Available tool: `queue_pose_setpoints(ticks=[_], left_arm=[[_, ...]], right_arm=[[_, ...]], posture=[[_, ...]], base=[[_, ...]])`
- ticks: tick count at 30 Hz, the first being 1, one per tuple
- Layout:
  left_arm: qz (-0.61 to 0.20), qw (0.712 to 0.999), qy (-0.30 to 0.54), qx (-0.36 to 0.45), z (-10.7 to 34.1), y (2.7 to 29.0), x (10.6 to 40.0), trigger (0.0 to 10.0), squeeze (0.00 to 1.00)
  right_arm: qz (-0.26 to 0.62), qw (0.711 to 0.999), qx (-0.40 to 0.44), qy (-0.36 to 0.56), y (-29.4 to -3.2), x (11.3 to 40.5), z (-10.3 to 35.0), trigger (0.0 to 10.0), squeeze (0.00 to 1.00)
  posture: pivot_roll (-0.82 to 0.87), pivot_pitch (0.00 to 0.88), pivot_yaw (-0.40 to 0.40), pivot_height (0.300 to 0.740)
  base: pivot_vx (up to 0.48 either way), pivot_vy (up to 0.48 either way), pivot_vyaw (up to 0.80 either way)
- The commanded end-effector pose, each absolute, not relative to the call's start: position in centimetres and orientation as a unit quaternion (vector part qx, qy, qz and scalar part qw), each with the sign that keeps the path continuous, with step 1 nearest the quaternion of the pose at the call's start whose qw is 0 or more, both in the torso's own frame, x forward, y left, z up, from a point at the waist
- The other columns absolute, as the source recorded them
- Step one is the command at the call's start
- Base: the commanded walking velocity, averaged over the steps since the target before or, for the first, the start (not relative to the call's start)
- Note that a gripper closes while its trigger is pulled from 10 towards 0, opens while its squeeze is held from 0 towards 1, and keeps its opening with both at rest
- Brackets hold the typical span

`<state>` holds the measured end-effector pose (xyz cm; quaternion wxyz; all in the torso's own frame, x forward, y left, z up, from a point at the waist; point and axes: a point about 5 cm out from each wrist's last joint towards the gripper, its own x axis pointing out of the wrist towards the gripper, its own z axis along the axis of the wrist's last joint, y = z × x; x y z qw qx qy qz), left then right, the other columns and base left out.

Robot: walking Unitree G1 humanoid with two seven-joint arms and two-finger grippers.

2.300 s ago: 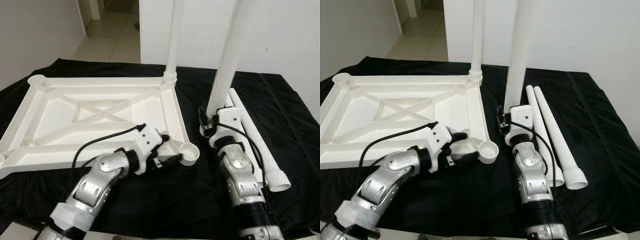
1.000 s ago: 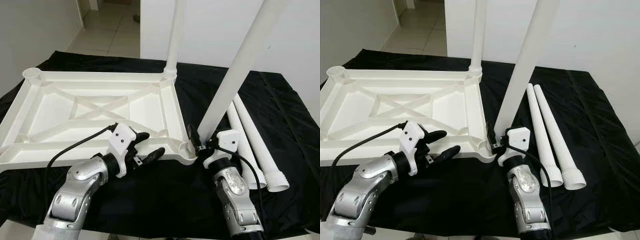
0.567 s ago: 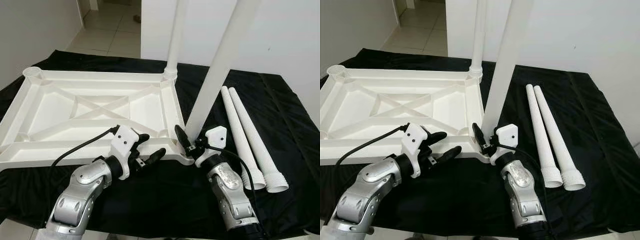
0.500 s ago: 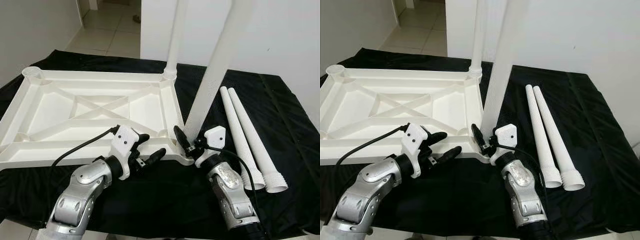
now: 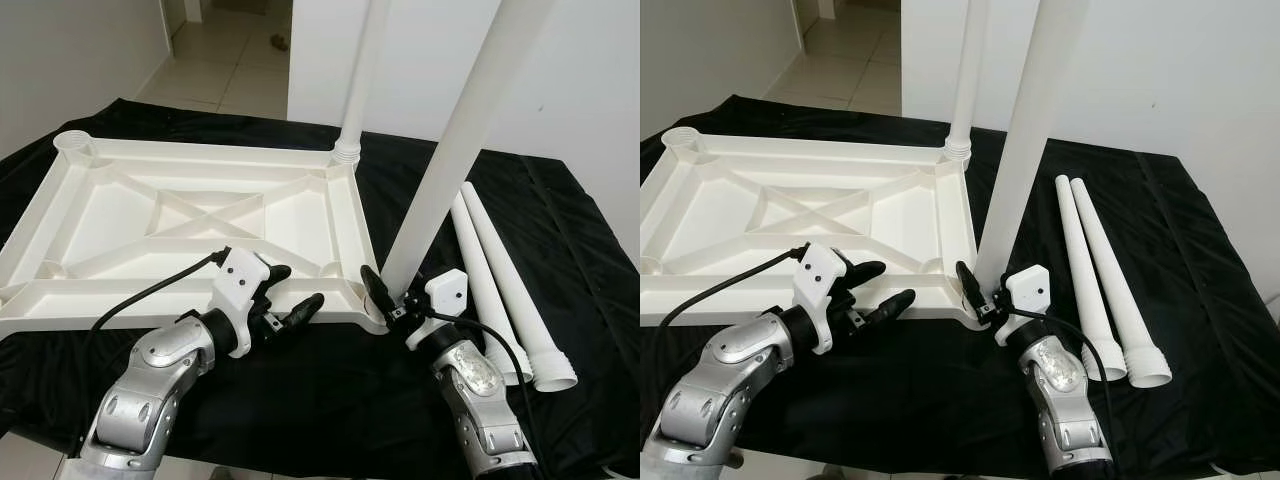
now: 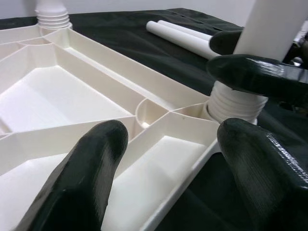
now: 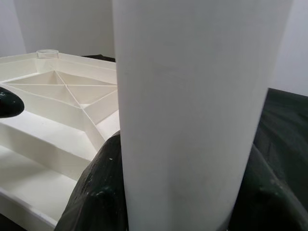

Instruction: Building children table

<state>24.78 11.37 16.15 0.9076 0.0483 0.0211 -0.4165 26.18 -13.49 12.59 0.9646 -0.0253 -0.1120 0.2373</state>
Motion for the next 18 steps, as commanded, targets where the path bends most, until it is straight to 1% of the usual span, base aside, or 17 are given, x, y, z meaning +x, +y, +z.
queue_pose_setpoints(ticks=[1,4,7,9,10,12,18], left_arm=[[-0.399,0.915,0.018,0.051,16.4,11.6,24.9,10.0,0.00],[-0.399,0.915,0.018,0.052,16.5,11.7,24.9,10.0,0.00],[-0.400,0.915,0.019,0.056,16.5,11.9,25.0,10.0,0.00],[-0.400,0.914,0.019,0.058,16.6,12.0,25.1,10.0,0.00],[-0.398,0.915,0.018,0.062,16.7,12.2,25.2,10.0,0.00],[-0.396,0.916,0.017,0.061,16.8,12.3,25.3,10.0,0.00],[-0.392,0.918,0.016,0.062,16.9,12.5,25.2,10.0,0.00]], right_arm=[[0.228,0.971,-0.024,-0.064,-14.2,25.7,10.7,10.0,0.00],[0.227,0.972,-0.020,-0.061,-14.3,25.6,10.6,10.0,0.00],[0.243,0.967,-0.034,-0.061,-14.2,25.4,10.5,10.0,0.00],[0.251,0.964,-0.050,-0.066,-14.2,25.3,10.6,10.0,0.00],[0.262,0.959,-0.083,-0.076,-14.2,25.2,10.5,10.0,0.00],[0.268,0.956,-0.093,-0.077,-14.3,25.0,10.4,10.0,0.00],[0.269,0.955,-0.097,-0.081,-14.4,24.7,10.3,10.0,0.00]], posture=[[0.18,0.040,-0.067,0.740],[0.18,0.038,-0.064,0.740],[0.18,0.034,-0.059,0.740],[0.18,0.035,-0.057,0.740],[0.18,0.037,-0.057,0.740],[0.18,0.038,-0.058,0.740],[0.18,0.041,-0.058,0.740]], base=[[0.000,0.000,0.00],[0.000,0.000,0.00],[0.000,0.000,0.00],[0.000,0.000,0.00],[0.000,0.000,0.00],[0.000,0.000,0.00],[0.000,0.000,0.00]])
